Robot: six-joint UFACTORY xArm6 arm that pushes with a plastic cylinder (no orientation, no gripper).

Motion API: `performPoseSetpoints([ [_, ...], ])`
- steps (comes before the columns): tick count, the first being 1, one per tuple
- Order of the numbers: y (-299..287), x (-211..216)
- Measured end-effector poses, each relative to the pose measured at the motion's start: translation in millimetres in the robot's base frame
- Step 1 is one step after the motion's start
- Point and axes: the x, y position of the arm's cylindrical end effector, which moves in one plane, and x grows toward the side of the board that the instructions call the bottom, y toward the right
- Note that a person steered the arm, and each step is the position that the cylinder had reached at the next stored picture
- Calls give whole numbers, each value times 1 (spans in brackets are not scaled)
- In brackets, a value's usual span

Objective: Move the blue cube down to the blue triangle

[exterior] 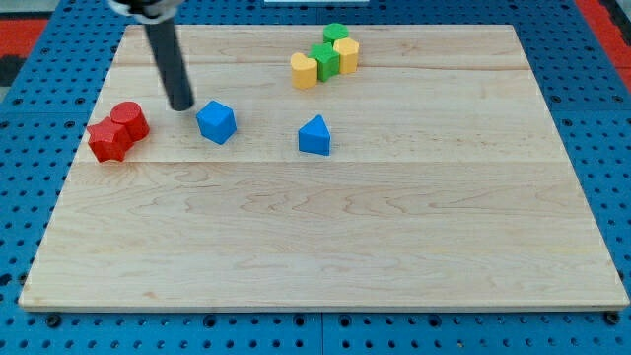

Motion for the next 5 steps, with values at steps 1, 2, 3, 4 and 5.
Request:
performPoseSetpoints([
  [1, 20, 18],
  [2, 92, 32],
  [3, 89, 43],
  [4, 90, 75],
  [5, 131, 80],
])
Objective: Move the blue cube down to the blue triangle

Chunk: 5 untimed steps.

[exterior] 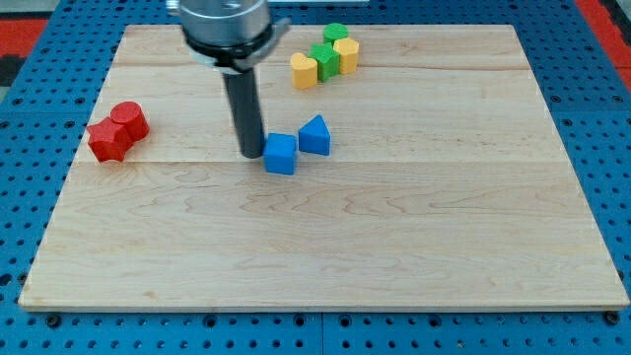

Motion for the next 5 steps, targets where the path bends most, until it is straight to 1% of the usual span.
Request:
performPoseSetpoints([
  [1, 21, 0],
  [2, -18, -41],
  [4, -87, -145],
  [5, -59, -210],
])
